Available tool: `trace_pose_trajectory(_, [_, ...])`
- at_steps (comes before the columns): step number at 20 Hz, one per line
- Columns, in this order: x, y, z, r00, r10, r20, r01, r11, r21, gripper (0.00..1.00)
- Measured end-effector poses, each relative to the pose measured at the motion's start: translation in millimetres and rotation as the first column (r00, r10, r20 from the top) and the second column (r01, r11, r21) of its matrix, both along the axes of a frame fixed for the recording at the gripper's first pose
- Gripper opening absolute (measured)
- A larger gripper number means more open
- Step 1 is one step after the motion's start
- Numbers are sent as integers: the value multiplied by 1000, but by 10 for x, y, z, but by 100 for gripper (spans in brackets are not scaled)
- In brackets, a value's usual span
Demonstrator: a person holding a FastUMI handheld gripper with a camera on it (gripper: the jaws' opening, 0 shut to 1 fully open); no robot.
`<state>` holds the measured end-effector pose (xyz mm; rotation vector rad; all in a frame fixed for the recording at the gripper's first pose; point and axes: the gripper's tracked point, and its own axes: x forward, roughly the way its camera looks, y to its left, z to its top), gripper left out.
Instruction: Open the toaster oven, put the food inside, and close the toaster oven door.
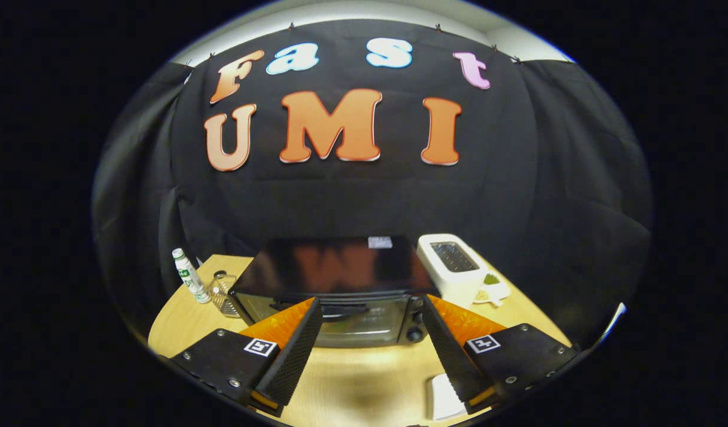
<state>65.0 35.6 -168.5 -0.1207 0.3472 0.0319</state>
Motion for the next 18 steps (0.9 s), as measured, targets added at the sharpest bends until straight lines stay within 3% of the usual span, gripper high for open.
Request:
trace_pose_trajectory(6, [-204, -430, 1383, 977, -19, 211, 10, 999, 42, 100])
trace_pose_trajectory(10, [-534, -707, 1951, 953, -51, 300, 43, 998, 35, 100])
trace_pose_trajectory(15, [-902, -835, 2308, 927, -67, 369, 64, 998, 22, 100])
trace_pose_trajectory(18, [-979, -850, 2257, 931, -77, 357, 64, 997, 47, 100])
